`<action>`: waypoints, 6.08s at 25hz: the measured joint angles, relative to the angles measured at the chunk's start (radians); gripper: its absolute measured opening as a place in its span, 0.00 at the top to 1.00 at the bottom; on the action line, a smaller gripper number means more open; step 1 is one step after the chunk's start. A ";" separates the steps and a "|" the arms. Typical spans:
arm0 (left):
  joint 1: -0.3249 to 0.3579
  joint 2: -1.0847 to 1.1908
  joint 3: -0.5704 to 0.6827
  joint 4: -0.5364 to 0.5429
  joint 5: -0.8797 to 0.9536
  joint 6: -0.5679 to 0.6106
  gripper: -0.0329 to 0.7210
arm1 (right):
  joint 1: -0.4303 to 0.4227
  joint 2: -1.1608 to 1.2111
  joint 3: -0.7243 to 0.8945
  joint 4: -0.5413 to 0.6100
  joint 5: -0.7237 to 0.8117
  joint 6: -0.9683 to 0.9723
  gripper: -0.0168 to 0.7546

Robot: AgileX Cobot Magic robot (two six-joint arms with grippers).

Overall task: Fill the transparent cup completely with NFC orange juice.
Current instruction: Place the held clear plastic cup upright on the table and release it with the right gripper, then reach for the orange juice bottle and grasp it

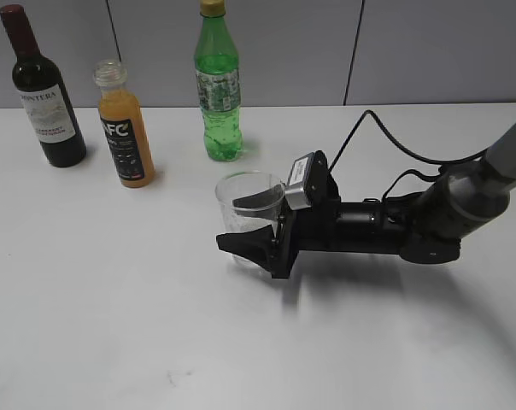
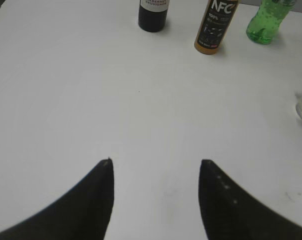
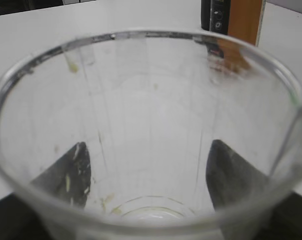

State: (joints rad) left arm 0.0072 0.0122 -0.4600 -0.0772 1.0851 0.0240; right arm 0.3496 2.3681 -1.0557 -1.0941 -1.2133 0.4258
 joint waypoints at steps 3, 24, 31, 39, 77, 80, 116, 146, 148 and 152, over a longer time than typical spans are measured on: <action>0.000 0.000 0.000 0.000 0.000 0.000 0.40 | 0.019 0.027 -0.039 0.002 -0.001 -0.001 0.26; 0.000 0.000 0.000 0.000 0.000 0.000 0.40 | 0.037 0.043 -0.067 -0.130 -0.001 0.016 0.17; 0.000 0.000 0.000 0.000 0.000 0.000 0.40 | -0.006 0.043 -0.067 -0.164 -0.001 0.069 0.14; 0.000 0.000 0.000 0.000 0.000 0.000 0.40 | -0.090 0.042 0.007 -0.216 -0.015 0.070 0.14; 0.000 0.000 0.000 0.000 0.000 0.000 0.40 | -0.300 -0.438 -0.215 0.284 1.222 0.487 0.21; 0.000 0.000 0.000 0.000 0.000 0.000 0.40 | -0.301 -0.452 -0.257 0.431 1.420 0.373 0.21; 0.000 0.000 0.000 0.000 0.000 0.000 0.40 | -0.301 -1.214 -0.082 1.177 2.079 -0.511 0.22; 0.000 0.000 0.000 0.000 0.000 0.000 0.40 | -0.301 -2.229 0.609 1.174 2.057 -0.497 0.22; 0.000 0.000 0.000 0.000 0.000 0.000 0.40 | -0.301 -2.281 0.609 1.173 2.063 -0.497 0.22; 0.000 0.000 0.000 0.000 0.000 0.000 0.40 | -0.301 -2.343 0.612 1.173 2.098 -0.497 0.22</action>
State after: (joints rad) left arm 0.0072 0.0122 -0.4600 -0.0772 1.0851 0.0240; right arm 0.0484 0.0252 -0.4436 0.0790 0.8852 -0.0716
